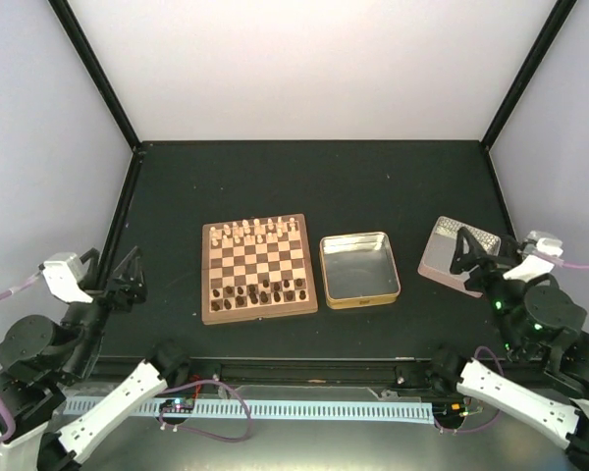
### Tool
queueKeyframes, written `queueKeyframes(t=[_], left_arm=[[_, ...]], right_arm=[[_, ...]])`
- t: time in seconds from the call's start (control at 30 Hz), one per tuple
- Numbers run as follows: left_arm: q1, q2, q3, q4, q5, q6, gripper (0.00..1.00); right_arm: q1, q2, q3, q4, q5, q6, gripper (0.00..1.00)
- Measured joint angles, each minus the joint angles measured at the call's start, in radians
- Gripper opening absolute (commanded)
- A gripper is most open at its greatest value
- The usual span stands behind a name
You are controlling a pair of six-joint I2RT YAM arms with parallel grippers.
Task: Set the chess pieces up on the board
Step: Reset both arms
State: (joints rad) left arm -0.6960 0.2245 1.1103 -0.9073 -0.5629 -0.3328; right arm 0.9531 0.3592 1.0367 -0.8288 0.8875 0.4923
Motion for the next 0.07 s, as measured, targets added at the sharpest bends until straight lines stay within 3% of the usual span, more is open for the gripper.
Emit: queueKeyframes(t=[0.07], left_arm=[[0.0, -0.007, 0.003, -0.016, -0.014, 0.002, 0.99]], right_arm=[[0.0, -0.024, 0.0, -0.004, 0.016, -0.005, 1.0]])
